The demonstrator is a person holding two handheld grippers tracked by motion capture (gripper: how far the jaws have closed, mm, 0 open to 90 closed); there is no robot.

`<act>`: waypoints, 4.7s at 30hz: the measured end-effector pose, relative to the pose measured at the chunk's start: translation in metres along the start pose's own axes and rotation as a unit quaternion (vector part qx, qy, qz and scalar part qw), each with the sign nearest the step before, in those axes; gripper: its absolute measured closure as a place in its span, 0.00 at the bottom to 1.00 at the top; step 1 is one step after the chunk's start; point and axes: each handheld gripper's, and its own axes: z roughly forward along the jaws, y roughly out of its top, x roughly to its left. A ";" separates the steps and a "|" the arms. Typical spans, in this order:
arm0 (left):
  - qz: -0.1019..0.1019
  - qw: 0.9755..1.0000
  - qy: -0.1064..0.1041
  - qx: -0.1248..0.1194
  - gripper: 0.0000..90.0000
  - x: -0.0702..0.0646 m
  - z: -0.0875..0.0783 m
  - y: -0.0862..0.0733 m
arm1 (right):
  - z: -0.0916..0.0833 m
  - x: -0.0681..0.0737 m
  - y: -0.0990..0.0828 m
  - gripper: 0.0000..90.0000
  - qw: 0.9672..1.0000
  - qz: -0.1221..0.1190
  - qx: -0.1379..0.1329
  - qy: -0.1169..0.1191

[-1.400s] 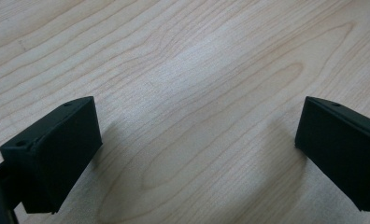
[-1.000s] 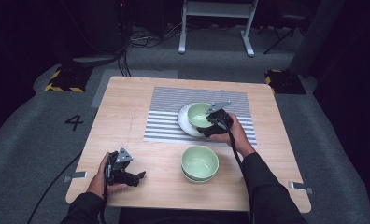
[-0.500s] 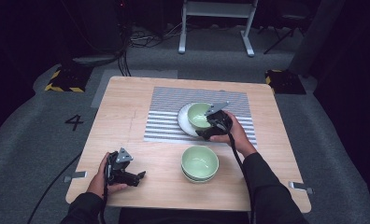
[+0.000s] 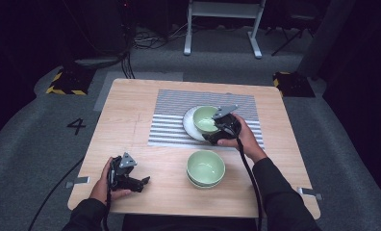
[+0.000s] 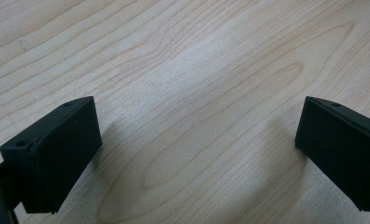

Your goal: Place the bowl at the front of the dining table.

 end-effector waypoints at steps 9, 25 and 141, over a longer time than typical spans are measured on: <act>0.000 1.000 0.000 0.000 0.00 0.000 0.000 0.000 | -0.014 -0.001 -0.004 0.20 1.000 0.003 -0.007 -0.009; 0.000 1.000 0.000 0.000 0.00 0.000 0.000 0.000 | -0.033 0.002 -0.010 0.20 1.000 -0.015 -0.001 -0.013; 0.000 1.000 0.000 0.000 0.00 0.000 0.000 0.000 | -0.084 0.035 -0.124 0.21 0.995 -0.037 0.080 -0.052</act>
